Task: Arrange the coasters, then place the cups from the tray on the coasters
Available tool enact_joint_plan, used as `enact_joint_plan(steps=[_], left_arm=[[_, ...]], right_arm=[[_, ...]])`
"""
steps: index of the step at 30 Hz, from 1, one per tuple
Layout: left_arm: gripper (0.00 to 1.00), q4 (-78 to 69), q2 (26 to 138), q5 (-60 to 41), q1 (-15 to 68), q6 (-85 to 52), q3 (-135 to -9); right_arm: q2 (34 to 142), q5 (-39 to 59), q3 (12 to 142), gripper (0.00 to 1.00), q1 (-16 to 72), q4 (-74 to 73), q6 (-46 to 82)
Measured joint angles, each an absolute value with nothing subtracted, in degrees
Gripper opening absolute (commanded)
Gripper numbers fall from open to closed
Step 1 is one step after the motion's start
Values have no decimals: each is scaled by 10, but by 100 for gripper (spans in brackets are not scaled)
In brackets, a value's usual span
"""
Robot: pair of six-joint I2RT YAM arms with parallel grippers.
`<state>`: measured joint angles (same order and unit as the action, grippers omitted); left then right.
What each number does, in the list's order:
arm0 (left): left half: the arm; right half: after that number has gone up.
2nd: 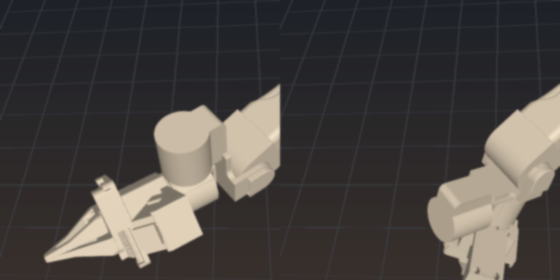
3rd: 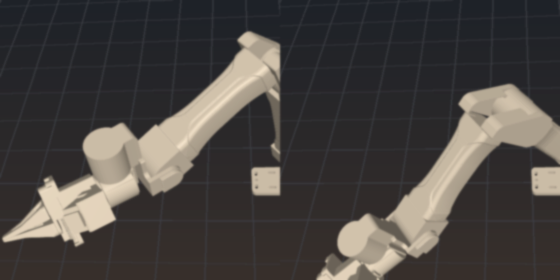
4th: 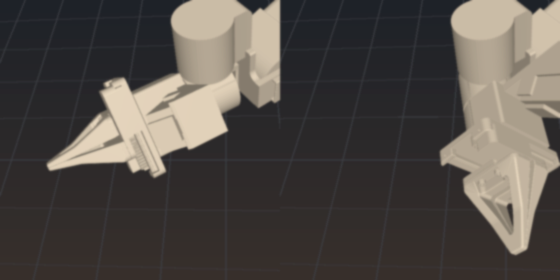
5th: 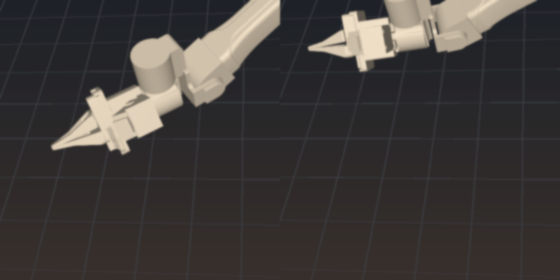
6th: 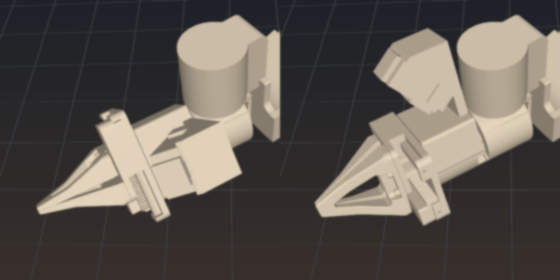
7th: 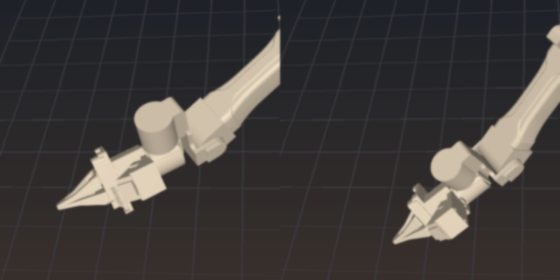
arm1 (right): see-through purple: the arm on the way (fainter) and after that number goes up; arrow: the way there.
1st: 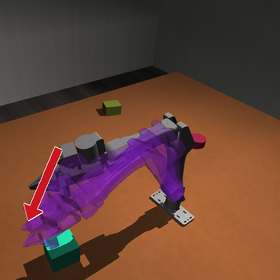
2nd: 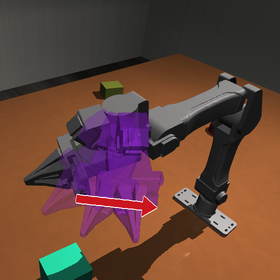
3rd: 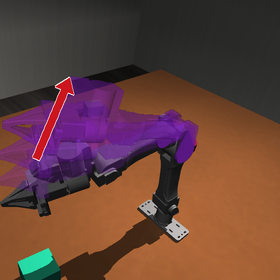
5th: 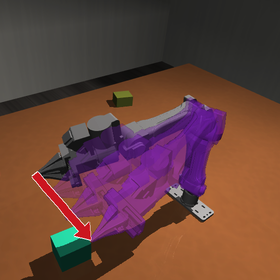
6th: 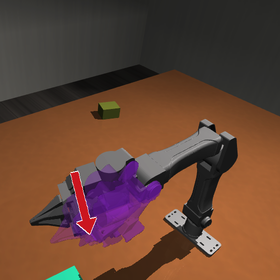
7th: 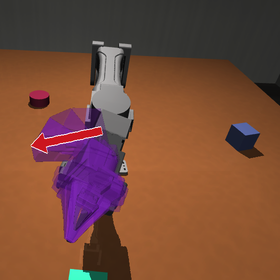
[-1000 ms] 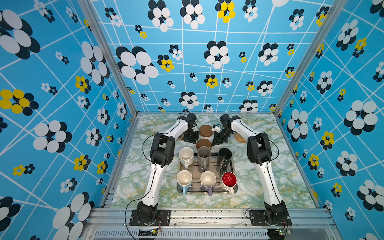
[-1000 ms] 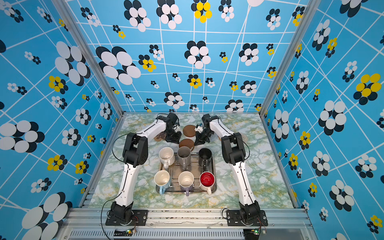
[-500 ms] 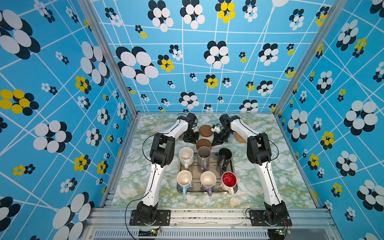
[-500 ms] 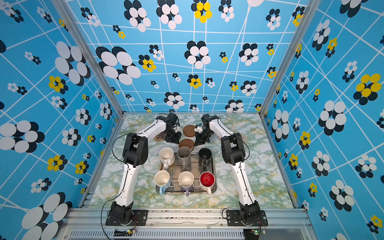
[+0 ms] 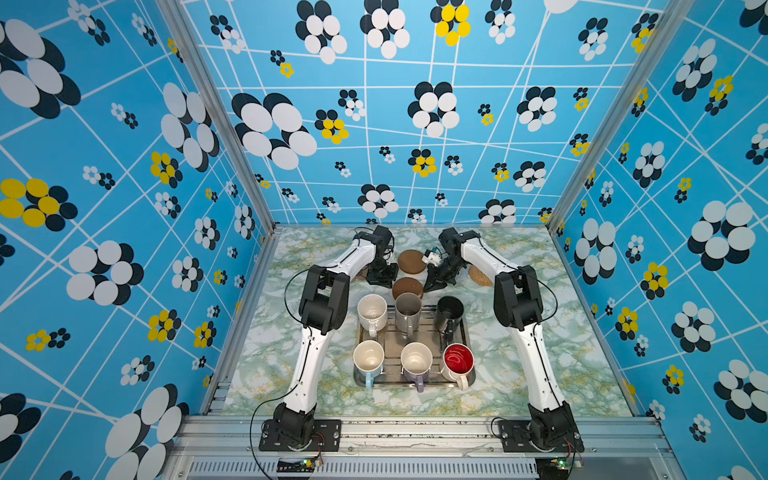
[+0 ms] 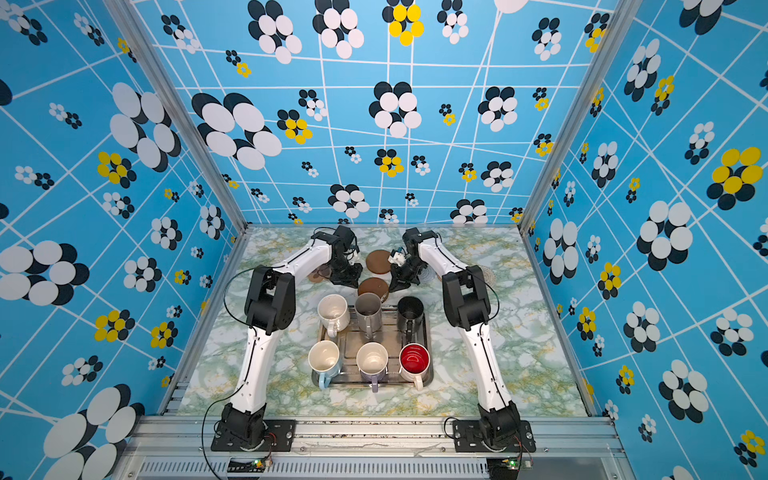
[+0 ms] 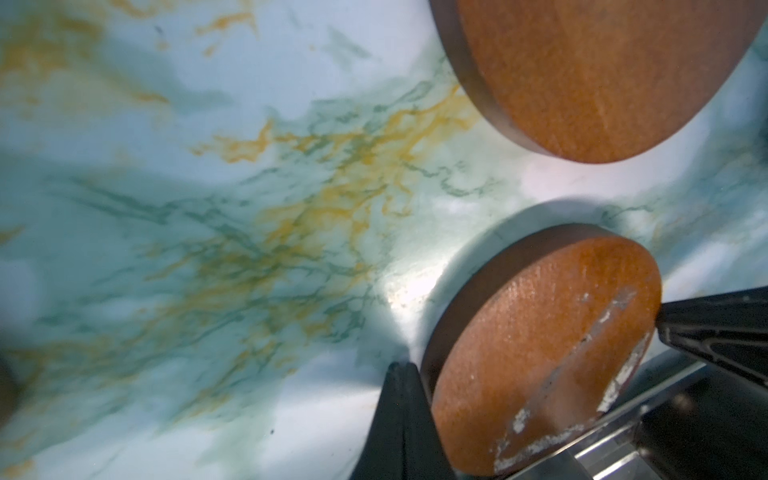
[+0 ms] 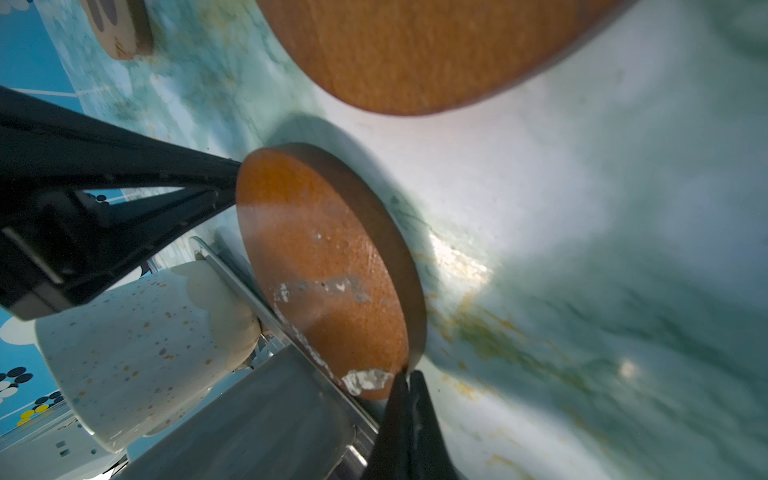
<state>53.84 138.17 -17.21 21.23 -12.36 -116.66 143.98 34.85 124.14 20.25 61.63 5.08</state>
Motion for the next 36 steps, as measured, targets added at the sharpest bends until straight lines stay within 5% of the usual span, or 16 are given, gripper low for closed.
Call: enact_joint_plan(steps=[36], left_arm=[[0,526,1369,-177,212,-124,-1143]], right_arm=[[1427,351,1202,0,200,594,60]])
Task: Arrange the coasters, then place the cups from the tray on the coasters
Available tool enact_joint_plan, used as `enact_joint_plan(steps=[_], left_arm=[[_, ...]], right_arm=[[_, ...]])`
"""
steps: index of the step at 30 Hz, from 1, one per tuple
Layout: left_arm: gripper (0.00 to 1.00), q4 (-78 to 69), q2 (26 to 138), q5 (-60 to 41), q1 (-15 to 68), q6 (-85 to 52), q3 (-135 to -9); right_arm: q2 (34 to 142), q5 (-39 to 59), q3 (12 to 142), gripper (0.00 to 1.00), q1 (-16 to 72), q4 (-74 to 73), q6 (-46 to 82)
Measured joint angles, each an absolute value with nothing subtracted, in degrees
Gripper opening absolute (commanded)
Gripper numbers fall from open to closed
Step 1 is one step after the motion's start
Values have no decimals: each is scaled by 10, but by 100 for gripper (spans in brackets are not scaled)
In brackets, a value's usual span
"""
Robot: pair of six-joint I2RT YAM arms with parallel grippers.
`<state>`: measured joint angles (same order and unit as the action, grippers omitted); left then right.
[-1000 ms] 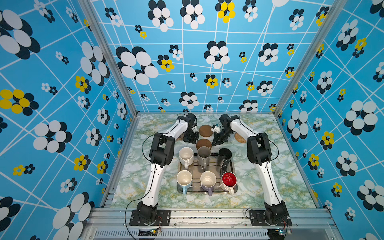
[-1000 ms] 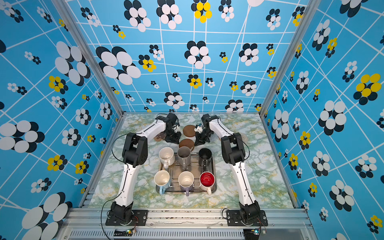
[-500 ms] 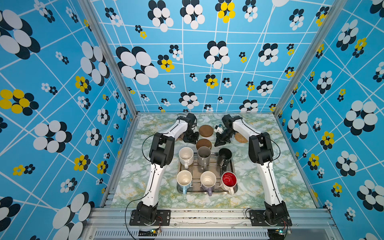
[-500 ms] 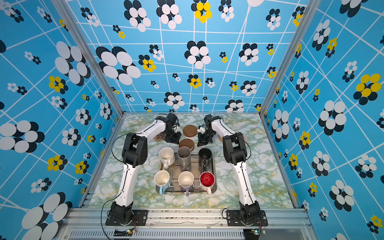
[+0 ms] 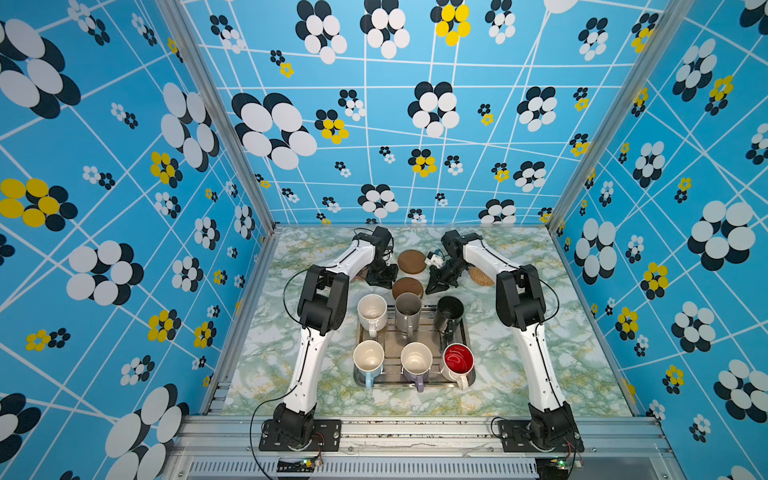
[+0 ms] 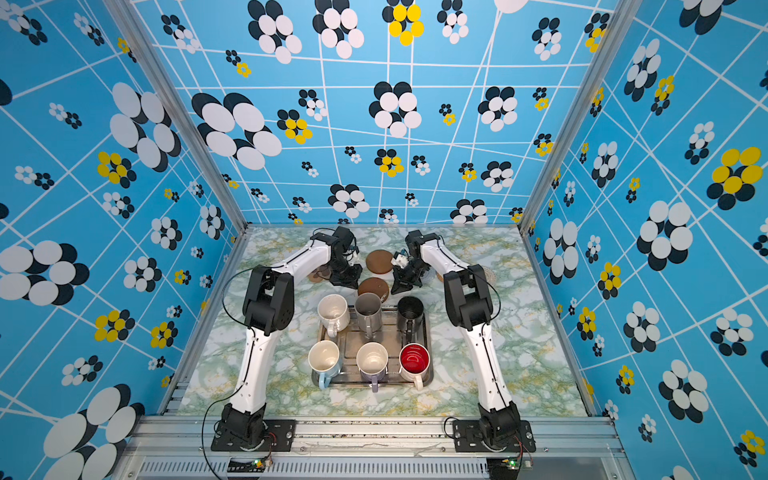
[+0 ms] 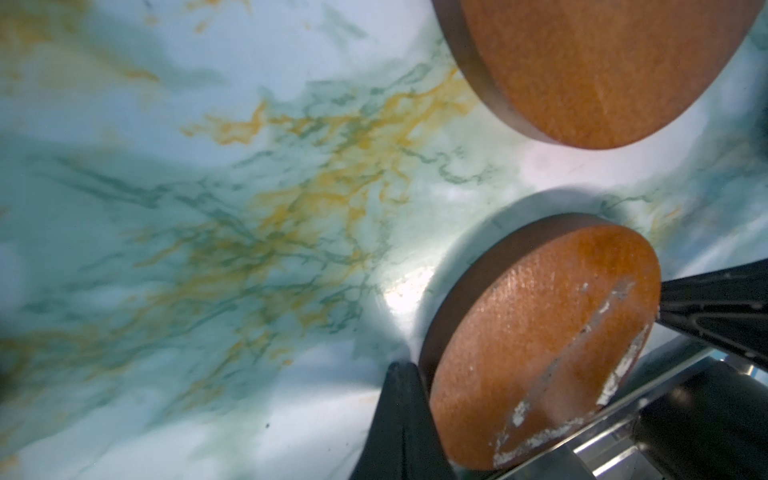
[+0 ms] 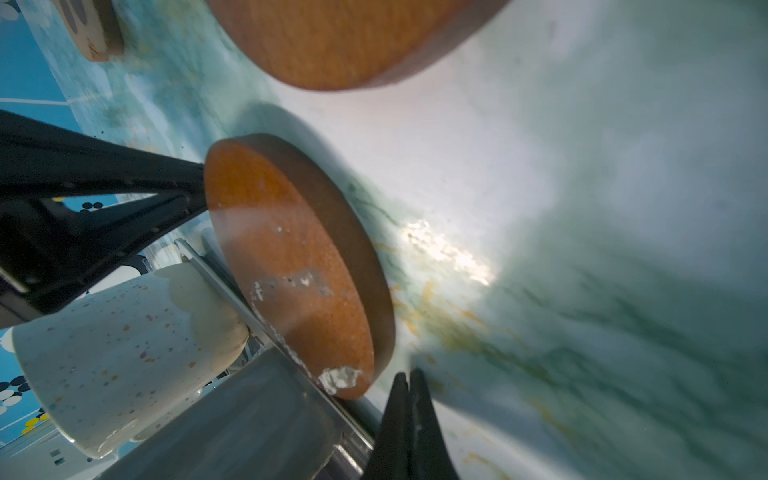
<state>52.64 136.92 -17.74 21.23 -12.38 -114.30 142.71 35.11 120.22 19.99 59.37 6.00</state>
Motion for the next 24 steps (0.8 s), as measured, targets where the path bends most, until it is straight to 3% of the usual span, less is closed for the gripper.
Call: enact_joint_plan(steps=[24], left_arm=[[0,551,1383,-200,179,-140,-1168]], right_arm=[[1472,366,1279,0,217,593,119]])
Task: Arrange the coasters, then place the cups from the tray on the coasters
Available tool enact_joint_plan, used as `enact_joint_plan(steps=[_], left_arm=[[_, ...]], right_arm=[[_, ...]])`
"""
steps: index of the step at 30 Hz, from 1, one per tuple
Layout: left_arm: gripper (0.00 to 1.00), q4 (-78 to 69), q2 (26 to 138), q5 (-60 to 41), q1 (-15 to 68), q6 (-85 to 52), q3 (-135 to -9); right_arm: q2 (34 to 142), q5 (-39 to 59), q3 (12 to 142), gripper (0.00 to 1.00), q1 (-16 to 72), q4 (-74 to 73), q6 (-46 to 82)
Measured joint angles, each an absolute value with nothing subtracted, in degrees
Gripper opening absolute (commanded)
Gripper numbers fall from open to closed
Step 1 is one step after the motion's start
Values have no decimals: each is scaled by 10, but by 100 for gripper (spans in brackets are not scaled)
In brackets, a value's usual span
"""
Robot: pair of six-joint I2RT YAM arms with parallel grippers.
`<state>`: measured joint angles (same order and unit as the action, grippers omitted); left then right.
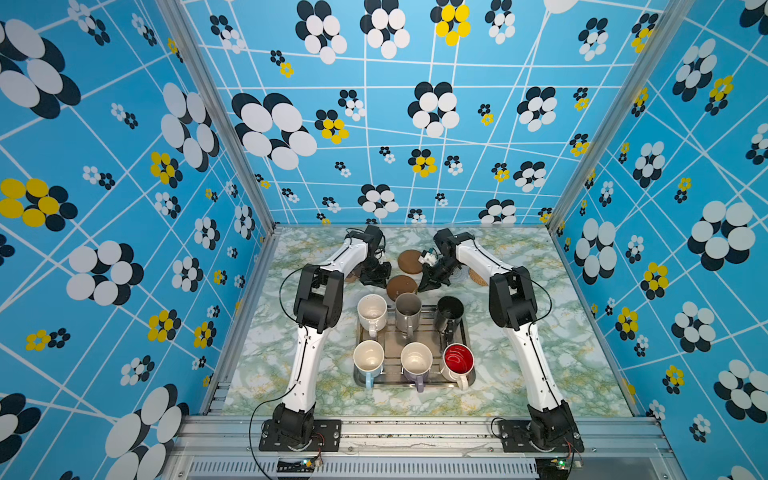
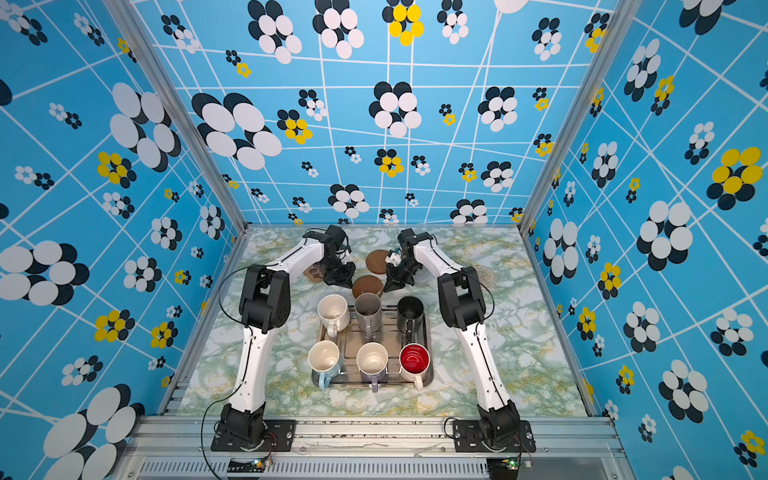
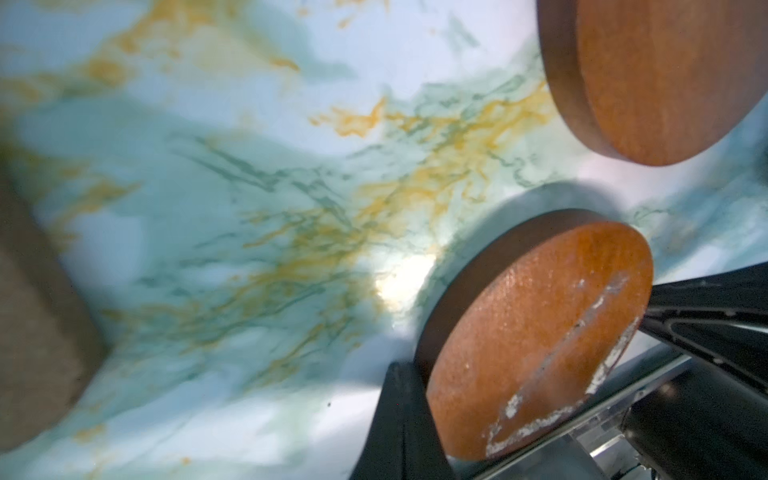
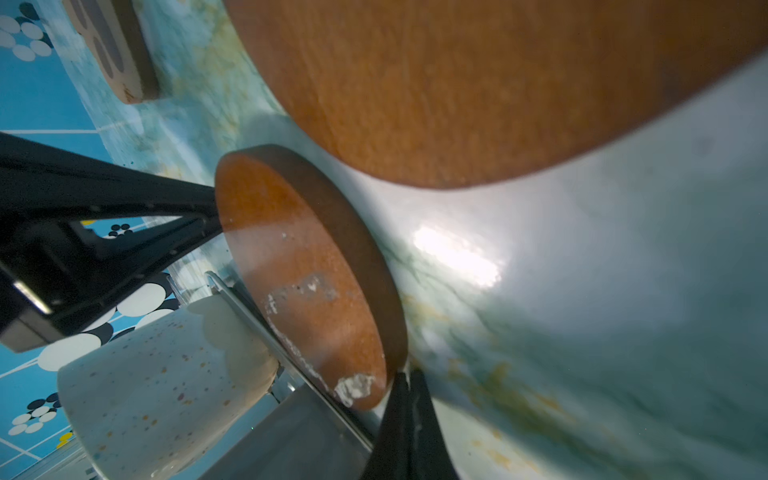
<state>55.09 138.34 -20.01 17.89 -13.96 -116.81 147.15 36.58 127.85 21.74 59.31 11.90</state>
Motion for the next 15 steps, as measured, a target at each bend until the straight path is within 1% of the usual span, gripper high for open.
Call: enact_joint_plan(steps=[8,15], left_arm=[[0,572,1421,-201,163,-140,-1237],[0,574,1441,-211,142,-144,-1271]], right_arm=[[1496,368,1322,0,219,585,143],[1519,382,1357,0,223,568,171]])
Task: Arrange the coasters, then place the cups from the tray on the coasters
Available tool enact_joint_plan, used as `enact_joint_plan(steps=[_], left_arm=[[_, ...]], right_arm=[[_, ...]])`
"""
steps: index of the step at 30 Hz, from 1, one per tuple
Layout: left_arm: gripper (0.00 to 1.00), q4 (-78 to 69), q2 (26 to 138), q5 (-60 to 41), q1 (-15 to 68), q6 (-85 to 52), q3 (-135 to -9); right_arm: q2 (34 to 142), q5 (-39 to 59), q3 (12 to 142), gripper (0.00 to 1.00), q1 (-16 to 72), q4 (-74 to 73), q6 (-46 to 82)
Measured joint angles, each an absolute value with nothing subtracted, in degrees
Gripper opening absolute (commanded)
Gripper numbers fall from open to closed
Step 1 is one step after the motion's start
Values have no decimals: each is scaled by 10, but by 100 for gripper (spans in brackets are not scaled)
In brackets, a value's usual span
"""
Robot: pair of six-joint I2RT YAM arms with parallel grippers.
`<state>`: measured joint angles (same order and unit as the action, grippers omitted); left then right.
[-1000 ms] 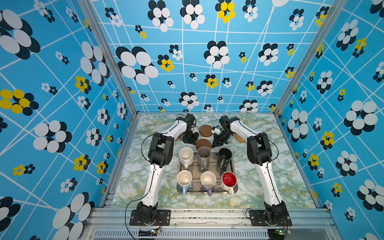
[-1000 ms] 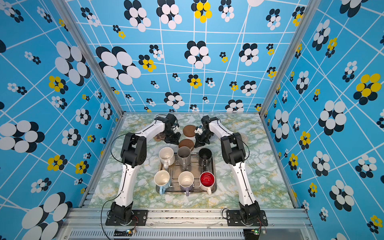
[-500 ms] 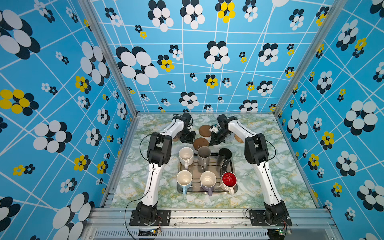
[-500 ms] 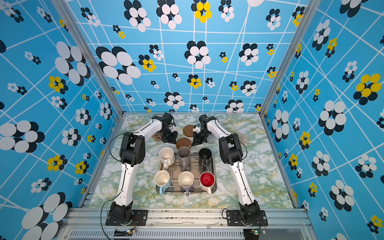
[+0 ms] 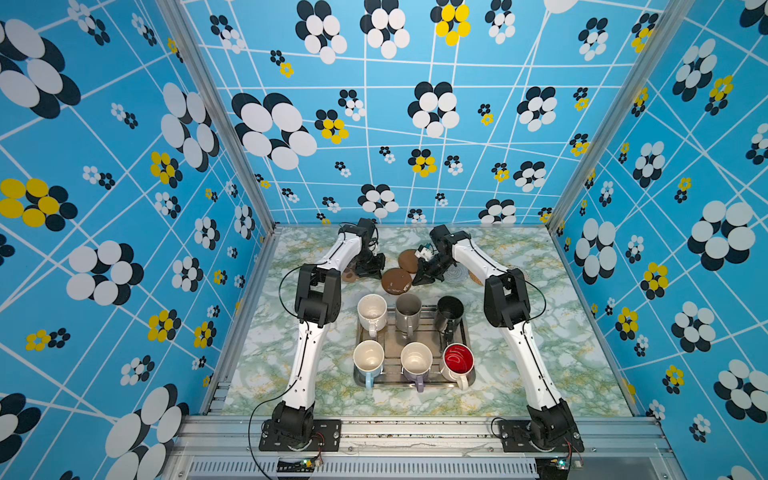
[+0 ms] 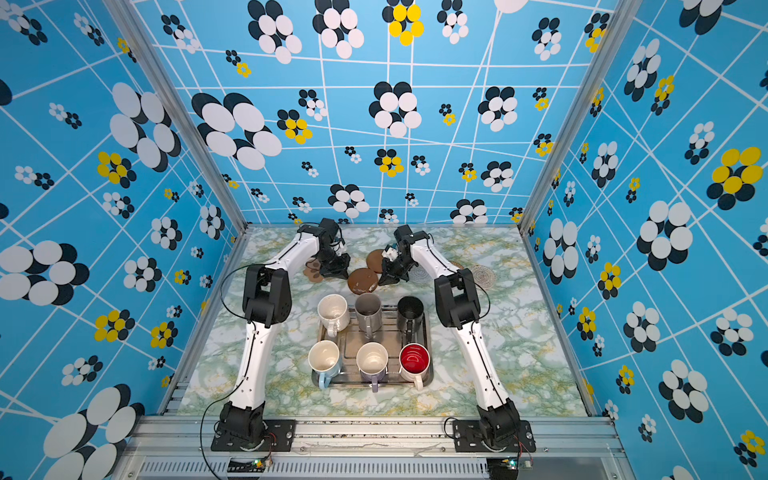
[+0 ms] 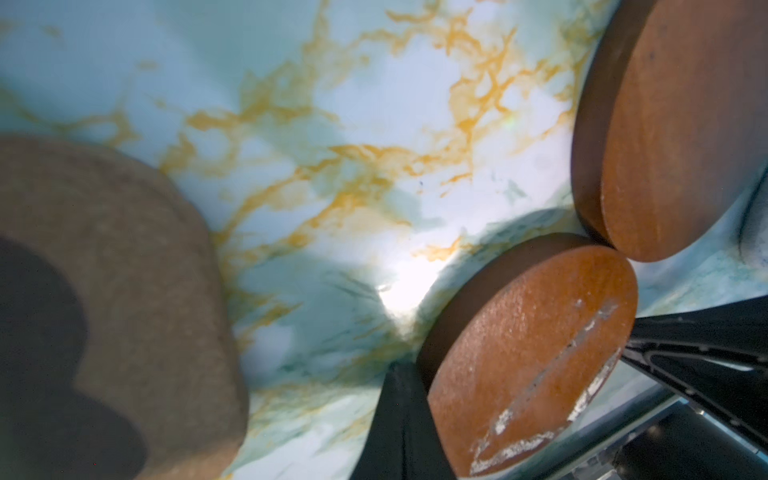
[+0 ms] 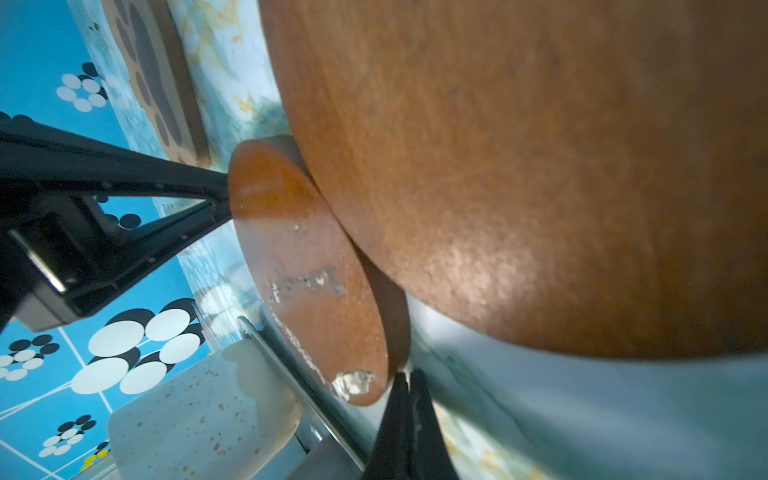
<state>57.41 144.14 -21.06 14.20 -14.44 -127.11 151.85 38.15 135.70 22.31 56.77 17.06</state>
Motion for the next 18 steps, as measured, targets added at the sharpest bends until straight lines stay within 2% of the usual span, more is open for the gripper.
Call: enact_joint_plan(steps=[18], left_arm=[[0,565,1496,-244,98,-185,-1362]], right_arm=[[1529,390,1363,0,229,503,239]])
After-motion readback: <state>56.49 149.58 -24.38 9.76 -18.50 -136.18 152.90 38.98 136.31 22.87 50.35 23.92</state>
